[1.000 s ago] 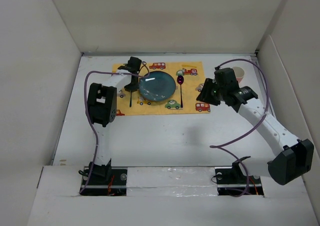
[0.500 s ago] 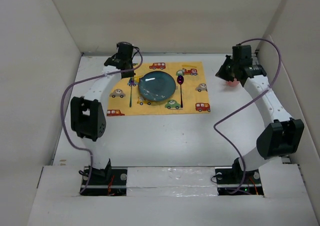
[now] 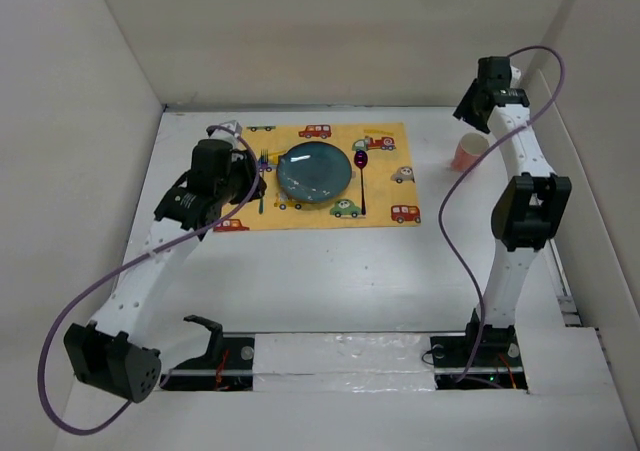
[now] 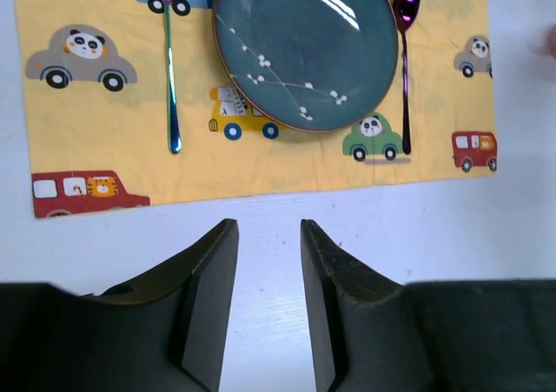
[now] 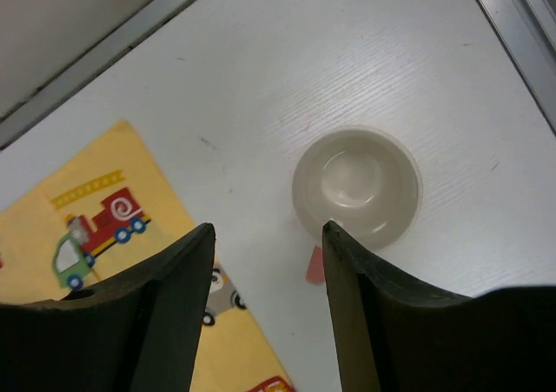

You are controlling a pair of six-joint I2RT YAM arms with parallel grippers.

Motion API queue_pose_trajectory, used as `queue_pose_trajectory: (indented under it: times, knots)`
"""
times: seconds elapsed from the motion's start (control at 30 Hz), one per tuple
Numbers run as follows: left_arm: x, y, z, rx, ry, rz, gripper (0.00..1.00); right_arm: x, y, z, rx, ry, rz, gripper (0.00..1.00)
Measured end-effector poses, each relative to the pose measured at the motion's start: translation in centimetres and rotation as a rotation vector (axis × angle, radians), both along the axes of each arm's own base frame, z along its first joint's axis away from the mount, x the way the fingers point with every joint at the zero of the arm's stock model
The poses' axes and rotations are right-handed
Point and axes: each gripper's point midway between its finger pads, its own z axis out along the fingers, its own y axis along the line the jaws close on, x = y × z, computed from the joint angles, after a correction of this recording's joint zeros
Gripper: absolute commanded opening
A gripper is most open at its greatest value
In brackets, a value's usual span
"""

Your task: Set the dinner table for one person

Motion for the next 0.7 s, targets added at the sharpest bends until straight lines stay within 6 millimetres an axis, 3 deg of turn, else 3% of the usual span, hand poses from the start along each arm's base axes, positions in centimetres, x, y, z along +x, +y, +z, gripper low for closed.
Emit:
queue_pose_trajectory:
  times: [0.1,0.2,0.3,0.33,0.37,0.57,0.7]
  knots:
    - [-2.4,0.3,-0.7,-0.022,0.003,-0.015,0.35,1.5,-0.4,-3.0,-0.041,0.071,-0.006,0.56]
    - [-3.7,0.4,0.2,-0.044,-0.024,-0.029,0.35,2.2,-0.3,-6.2,-0.066,0.149,-0.002,0.52]
    - [-4.2,0.4,1.1,-0.053,-0.053,-0.042,0.34,2.0,0.1,-8.8,-0.090,0.222,0.007,0.21]
    - [-4.2,0.4,1.2,-0.050,-0.055,-0.045,0.34,1.8,0.1,-9.3,-0.104,0.240,0.005,0.04]
    - [-4.1,0.5,1.2,-0.045,-0.055,-0.046,0.34,1.6,0.1,-9.5,-0.118,0.253,0.004,0.00]
    - [-3.2,0.2,1.8,-0.014,-0.050,-0.066,0.34,1.3,1.5,-9.0,-0.185,0.253,-0.001,0.00]
    - [-2.3,-0.1,3.0,-0.013,-0.074,-0.080,0.34,1.6,4.2,-6.6,-0.205,0.201,0.061,0.00]
